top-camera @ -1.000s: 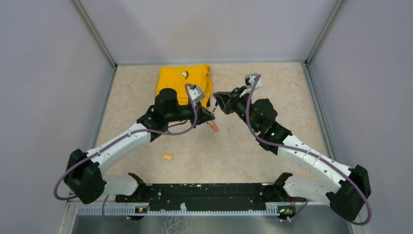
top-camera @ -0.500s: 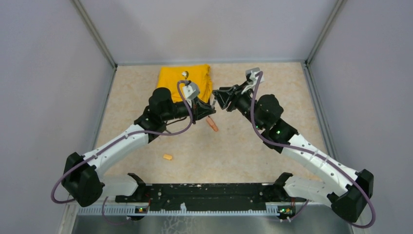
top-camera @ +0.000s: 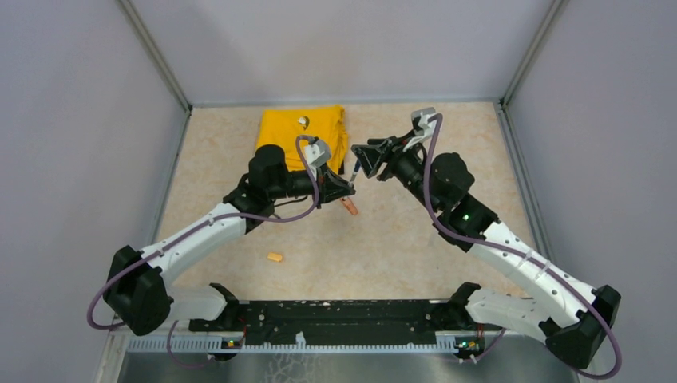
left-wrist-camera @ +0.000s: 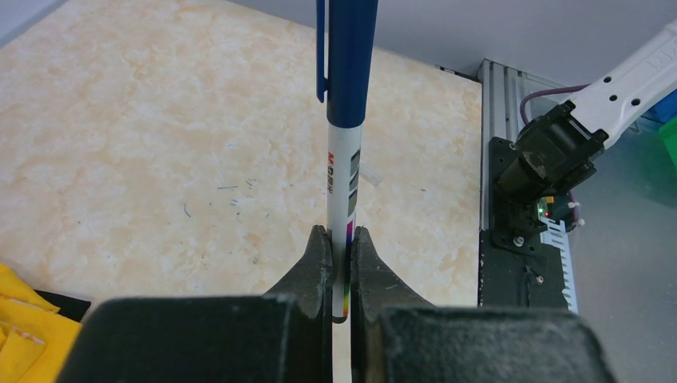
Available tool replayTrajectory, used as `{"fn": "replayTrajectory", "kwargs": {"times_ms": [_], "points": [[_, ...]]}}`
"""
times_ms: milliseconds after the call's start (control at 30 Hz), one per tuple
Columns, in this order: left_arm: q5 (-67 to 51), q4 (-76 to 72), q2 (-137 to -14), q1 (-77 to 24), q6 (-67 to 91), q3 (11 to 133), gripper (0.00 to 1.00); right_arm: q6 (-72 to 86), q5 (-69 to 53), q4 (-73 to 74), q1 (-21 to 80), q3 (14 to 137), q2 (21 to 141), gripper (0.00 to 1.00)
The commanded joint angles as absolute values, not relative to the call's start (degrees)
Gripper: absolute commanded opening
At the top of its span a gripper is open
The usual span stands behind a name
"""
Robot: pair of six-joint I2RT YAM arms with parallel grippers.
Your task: Insert the pens into the pen caps
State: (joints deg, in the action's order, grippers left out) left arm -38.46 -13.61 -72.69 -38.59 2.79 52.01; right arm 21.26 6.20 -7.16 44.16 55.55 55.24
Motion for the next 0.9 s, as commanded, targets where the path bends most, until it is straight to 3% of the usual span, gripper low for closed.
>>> {"fn": "replayTrajectory", "kwargs": {"times_ms": [0, 367, 800, 867], "points": [[-41.2, -13.5, -73.2, -38.4, 1.8, 52.9, 0.0, 22.4, 4.4, -6.3, 43.7, 59.5, 56.6, 0.49], [-40.5, -14.1, -72.6, -38.4, 1.6, 52.6, 0.0, 22.8, 4.0, -3.1, 43.6, 58.6, 57.7, 0.47], [-40.3, -13.7, -72.8, -38.4, 1.7, 53.5, 0.0, 23.5, 1.1, -4.6, 43.4, 57.4, 58.9, 0.03], [-40.5, -13.6, -72.7, -38.4, 1.9, 53.9, 0.0, 23.1, 1.7, -3.8, 43.4, 56.9, 59.0, 0.0]]}}
